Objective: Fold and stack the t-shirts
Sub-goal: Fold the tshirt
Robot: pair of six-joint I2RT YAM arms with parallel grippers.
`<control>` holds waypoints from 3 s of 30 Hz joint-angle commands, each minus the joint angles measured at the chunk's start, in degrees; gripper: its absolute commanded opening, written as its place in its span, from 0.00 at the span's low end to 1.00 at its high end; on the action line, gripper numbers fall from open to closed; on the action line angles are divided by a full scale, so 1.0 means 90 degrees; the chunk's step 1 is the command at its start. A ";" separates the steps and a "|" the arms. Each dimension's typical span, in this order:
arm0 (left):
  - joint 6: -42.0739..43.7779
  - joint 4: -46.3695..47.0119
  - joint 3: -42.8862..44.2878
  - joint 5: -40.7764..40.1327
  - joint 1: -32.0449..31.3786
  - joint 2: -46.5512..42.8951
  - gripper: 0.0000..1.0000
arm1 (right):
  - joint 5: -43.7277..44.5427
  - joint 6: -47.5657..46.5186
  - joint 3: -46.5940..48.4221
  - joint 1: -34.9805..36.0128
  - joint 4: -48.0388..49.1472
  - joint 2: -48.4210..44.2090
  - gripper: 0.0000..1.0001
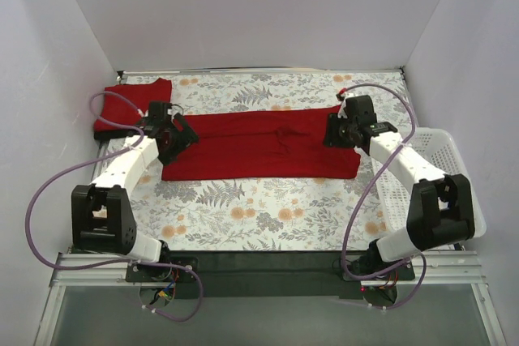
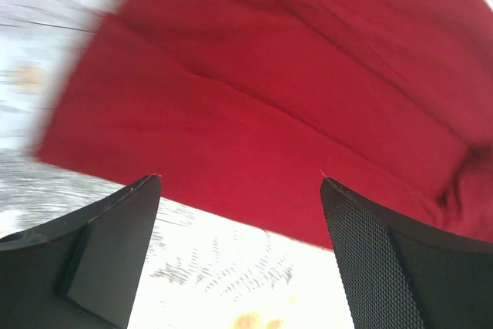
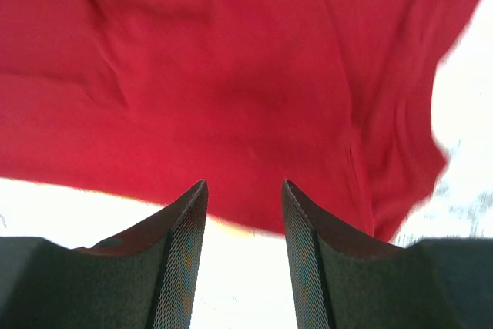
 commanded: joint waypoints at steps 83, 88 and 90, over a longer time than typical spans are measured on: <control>0.0302 0.0863 -0.0040 -0.1446 -0.0750 0.0376 0.77 | -0.0486 0.0511 0.0746 -0.0378 0.0205 0.0997 0.51; 0.0009 0.0862 0.0400 -0.0977 -0.0360 0.1302 0.75 | -0.0703 0.0591 0.0215 -0.0213 0.0050 0.0760 0.53; -0.0040 0.0736 0.0673 -0.0938 -0.0339 0.1548 0.75 | -0.0703 0.0591 0.0078 -0.0135 0.0029 0.0731 0.53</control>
